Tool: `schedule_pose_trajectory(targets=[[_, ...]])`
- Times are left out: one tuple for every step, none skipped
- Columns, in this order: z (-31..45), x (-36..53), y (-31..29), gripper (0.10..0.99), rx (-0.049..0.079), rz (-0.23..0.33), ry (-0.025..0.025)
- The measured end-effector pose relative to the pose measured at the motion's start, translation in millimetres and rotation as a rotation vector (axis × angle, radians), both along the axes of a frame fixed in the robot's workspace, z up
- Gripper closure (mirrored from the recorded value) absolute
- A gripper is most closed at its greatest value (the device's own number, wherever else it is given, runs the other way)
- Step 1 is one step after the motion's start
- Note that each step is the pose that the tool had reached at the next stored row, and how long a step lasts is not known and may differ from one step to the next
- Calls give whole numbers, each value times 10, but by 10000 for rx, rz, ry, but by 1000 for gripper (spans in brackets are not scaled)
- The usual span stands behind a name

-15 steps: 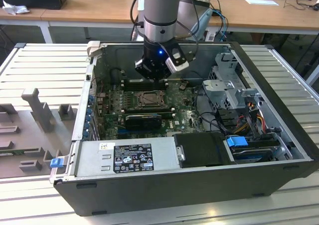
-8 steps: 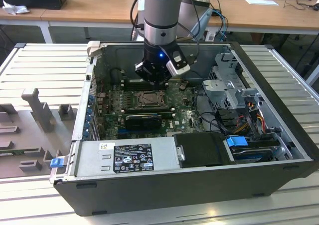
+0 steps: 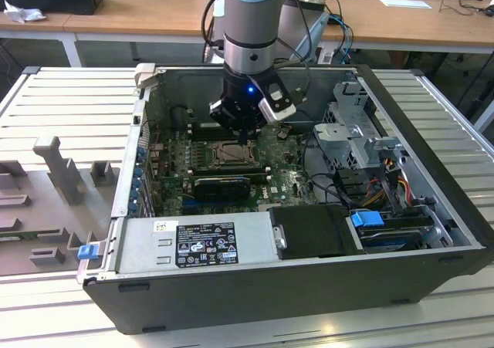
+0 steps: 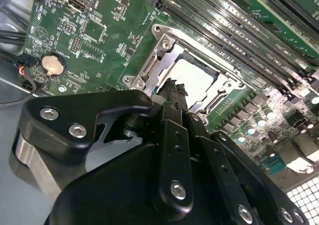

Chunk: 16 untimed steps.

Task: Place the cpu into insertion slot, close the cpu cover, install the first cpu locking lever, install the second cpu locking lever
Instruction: 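Install the second cpu locking lever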

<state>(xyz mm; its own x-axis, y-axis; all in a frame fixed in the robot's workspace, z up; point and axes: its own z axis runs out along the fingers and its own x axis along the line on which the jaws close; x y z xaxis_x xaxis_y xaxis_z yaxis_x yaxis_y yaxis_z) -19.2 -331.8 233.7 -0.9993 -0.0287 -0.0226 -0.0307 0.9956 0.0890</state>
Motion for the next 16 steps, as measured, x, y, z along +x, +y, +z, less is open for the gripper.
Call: schedule_pose_trajectory(targets=[[51, 0, -17, 980, -1, 1, 0], [74, -3, -106, 980, -1, 1, 1], [74, -4, -153, 980, 0, 1, 0], [74, -4, -203, 980, 33, 1, 58], [74, -4, -235, 980, 239, 2, 203], [73, -4, -275, 980, 643, 6, 236], [71, -4, -306, 980, 702, 6, 235], [70, -4, -310, 980, 704, 6, 236], [69, -4, -312, 980, 705, 5, 235], [70, -4, -314, 980, 705, 6, 235], [70, -4, -315, 980, 706, 6, 236], [68, -4, -316, 980, 710, 6, 235], [67, -4, -317, 980, 715, 6, 235], [67, -4, -320, 980, 719, 7, 237], [65, -4, -322, 980, 724, 7, 235], [63, -4, -324, 980, 726, 7, 236]])
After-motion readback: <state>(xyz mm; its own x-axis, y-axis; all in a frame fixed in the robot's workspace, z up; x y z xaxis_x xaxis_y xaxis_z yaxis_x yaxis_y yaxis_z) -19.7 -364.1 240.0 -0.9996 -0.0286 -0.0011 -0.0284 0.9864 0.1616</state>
